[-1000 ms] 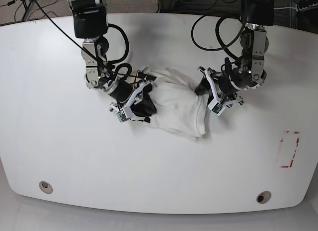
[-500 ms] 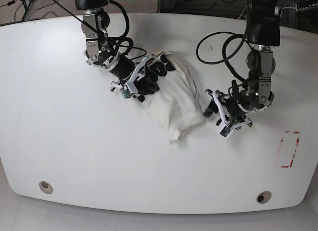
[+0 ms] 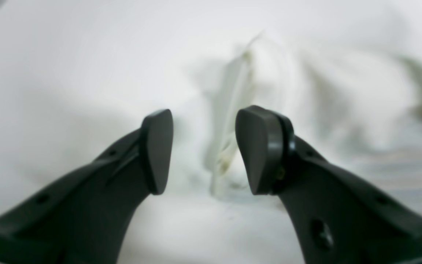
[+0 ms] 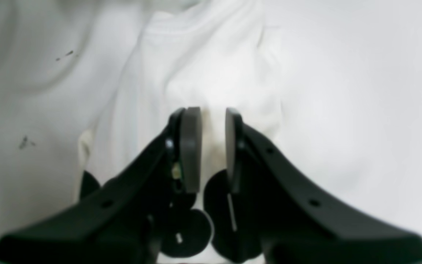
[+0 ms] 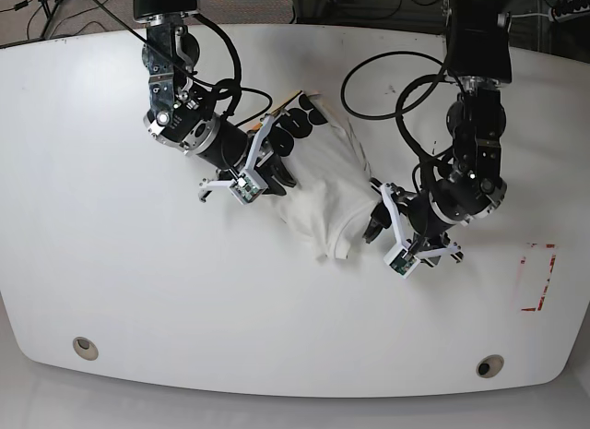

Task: Fold the T-shirt properly
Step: 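Grasp the bundled shirt with both grippers from opposite sides, then lift and compress the bundle between both grippers, then release right gripper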

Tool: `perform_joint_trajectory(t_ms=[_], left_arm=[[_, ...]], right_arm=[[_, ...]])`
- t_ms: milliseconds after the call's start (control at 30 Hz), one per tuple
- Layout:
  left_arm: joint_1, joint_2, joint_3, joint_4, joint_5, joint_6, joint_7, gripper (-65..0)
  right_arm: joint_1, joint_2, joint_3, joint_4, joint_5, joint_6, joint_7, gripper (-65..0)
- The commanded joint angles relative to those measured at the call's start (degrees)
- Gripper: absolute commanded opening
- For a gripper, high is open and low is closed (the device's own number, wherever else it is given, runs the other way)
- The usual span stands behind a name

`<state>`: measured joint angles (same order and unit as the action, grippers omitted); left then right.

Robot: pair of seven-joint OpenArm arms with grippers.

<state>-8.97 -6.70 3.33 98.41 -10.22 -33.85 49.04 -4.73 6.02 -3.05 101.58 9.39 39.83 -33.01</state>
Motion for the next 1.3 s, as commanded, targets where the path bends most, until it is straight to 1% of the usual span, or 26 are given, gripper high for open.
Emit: perform_joint_trajectory(t_ms=[0, 100, 200, 267, 300, 400, 533, 600, 667, 767, 833, 1000, 1133, 1267], left_arm=[[2.9, 1.1, 0.0, 4.8, -0.6, 0.0, 1.2, -35.0], [6.6, 3.1, 0.1, 7.7, -0.6, 0.0, 1.2, -35.0], [10.4, 4.2, 1.2, 8.4, -0.6, -1.5, 1.0, -35.0], [11.7, 4.5, 2.1, 8.2, -0.5, -2.5, 0.9, -35.0], [12.4, 4.5, 2.5, 8.1, -0.5, -2.9, 0.9, -35.0], [14.6, 5.9, 3.5, 7.3, -0.5, -3.4, 0.9, -35.0], [16.2, 6.7, 3.6, 5.8, -0.5, -3.5, 0.2, -35.0], [16.7, 6.6, 3.8, 4.0, -0.5, -3.5, -1.3, -35.0], [16.9, 6.6, 3.8, -0.1, -0.5, -3.5, -4.1, -35.0], [16.8, 6.6, 3.9, -6.1, -0.4, -3.5, -5.9, -35.0], [14.7, 6.5, 3.9, -11.5, -0.4, -3.5, -6.4, -35.0], [9.9, 5.8, 3.6, -19.9, -0.4, -3.5, -8.5, -35.0], [7.6, 2.3, 3.6, -21.3, -0.5, -3.4, -9.2, -35.0], [5.9, 1.4, 3.6, -19.8, -0.5, -3.5, -8.8, -35.0]], right_arm=[[2.0, 0.3, 0.2, -0.4, 0.8, -0.1, 1.3, -53.7], [3.2, 0.4, 0.2, -3.4, 0.7, -0.1, 1.4, -53.9], [4.3, 0.5, 0.2, -6.8, 0.7, 0.0, 1.7, -53.9], [4.7, 0.9, 0.2, -9.0, 0.6, 0.1, 3.1, -53.9], [4.5, 1.8, 0.2, -10.2, 0.6, 0.2, 4.6, -53.9], [4.3, 3.1, 0.2, -12.9, 0.9, 0.2, 8.1, -53.9], [3.6, 3.3, 0.2, -15.2, 0.8, 0.2, 9.6, -53.9], [3.2, 3.3, 0.2, -15.8, 0.8, 0.2, 9.7, -53.9], [2.7, 3.3, 0.2, -16.1, 0.8, 0.2, 9.7, -53.9], [1.3, 3.3, 0.2, -16.1, 0.8, 0.2, 9.7, -53.9], [0.2, 3.3, 0.2, -15.8, 0.8, 0.2, 9.8, -54.1], [-1.7, 3.0, 0.1, -15.8, 1.1, 0.2, 11.4, -54.1], [-3.0, 2.8, -0.1, -15.7, 1.2, 0.1, 12.3, -54.1], [-3.3, 0.7, 0.1, -15.3, 1.2, 0.0, 12.0, -54.1]])
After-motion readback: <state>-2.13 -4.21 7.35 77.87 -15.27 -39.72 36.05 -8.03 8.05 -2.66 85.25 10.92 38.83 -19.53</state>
